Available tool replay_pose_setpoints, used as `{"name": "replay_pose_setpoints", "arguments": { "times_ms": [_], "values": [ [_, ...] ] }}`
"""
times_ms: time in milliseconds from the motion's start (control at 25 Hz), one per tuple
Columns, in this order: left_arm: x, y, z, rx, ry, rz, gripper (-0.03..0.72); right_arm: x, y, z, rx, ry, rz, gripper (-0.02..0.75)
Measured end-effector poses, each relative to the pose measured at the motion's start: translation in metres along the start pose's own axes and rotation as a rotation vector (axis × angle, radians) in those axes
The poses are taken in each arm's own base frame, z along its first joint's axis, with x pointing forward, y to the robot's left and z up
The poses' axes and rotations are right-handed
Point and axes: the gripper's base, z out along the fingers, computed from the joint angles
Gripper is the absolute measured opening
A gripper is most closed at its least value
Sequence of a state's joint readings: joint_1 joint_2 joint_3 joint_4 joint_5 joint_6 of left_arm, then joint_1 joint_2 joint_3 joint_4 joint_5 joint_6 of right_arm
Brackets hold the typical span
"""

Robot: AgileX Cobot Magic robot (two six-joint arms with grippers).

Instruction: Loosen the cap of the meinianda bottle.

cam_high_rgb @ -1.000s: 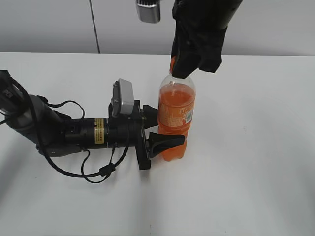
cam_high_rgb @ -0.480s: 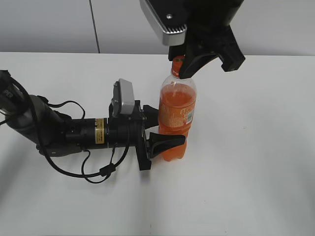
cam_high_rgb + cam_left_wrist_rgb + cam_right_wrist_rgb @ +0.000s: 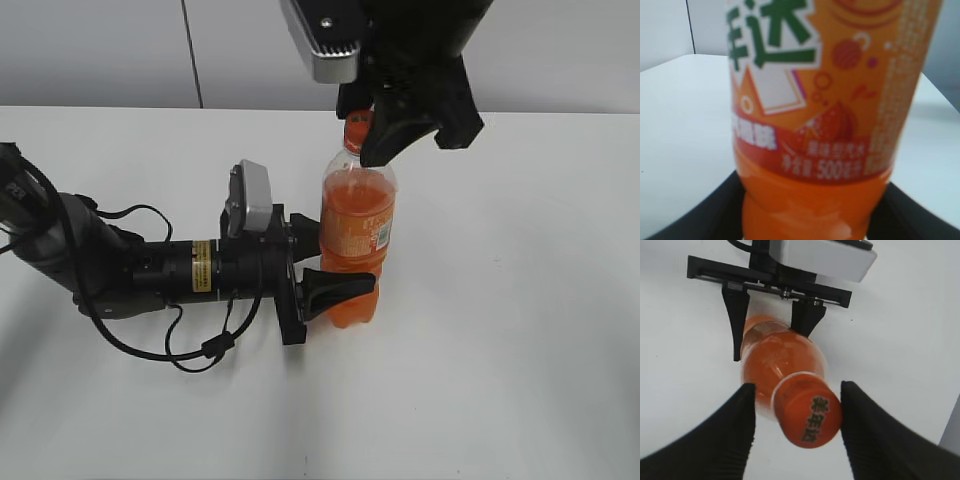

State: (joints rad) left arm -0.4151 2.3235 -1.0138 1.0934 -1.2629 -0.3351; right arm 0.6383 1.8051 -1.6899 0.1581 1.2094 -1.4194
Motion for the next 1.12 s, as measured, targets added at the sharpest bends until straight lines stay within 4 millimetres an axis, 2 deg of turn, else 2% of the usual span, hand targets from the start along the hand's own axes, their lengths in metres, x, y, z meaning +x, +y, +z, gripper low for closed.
{"name": "replay_pose_setpoints", "arguments": {
  "times_ms": [80,160,280,480,600,720,920,1120],
  "values": [
    [0.0,0.0,0.0,-0.002,0.0,-0.006,0.403,0.0,0.0,0.001,-0.001,0.0,0.043,0.438],
    [0.0,0.001,0.0,-0.006,0.001,-0.01,0.403,0.0,0.0,0.001,-0.001,-0.001,0.089,0.475],
    [0.0,0.001,0.0,-0.007,0.001,-0.013,0.403,-0.001,0.0,-0.002,0.001,-0.009,0.185,0.494],
    [0.0,0.001,0.0,-0.008,0.001,-0.014,0.403,-0.005,0.005,-0.022,0.036,-0.044,0.353,0.499],
    [0.0,0.001,0.0,-0.008,0.001,-0.014,0.403,-0.007,0.008,-0.04,0.069,-0.072,0.54,0.501],
    [0.0,0.001,0.0,-0.009,0.001,-0.015,0.403,-0.009,0.011,-0.054,0.09,-0.105,0.833,0.501],
    [0.0,0.001,0.0,-0.009,0.001,-0.015,0.403,-0.008,0.011,-0.057,0.088,-0.119,1.221,0.501],
    [0.0,0.001,0.0,-0.012,0.0,-0.015,0.403,-0.007,0.009,-0.053,0.072,-0.116,1.365,0.501]
  ]
}}
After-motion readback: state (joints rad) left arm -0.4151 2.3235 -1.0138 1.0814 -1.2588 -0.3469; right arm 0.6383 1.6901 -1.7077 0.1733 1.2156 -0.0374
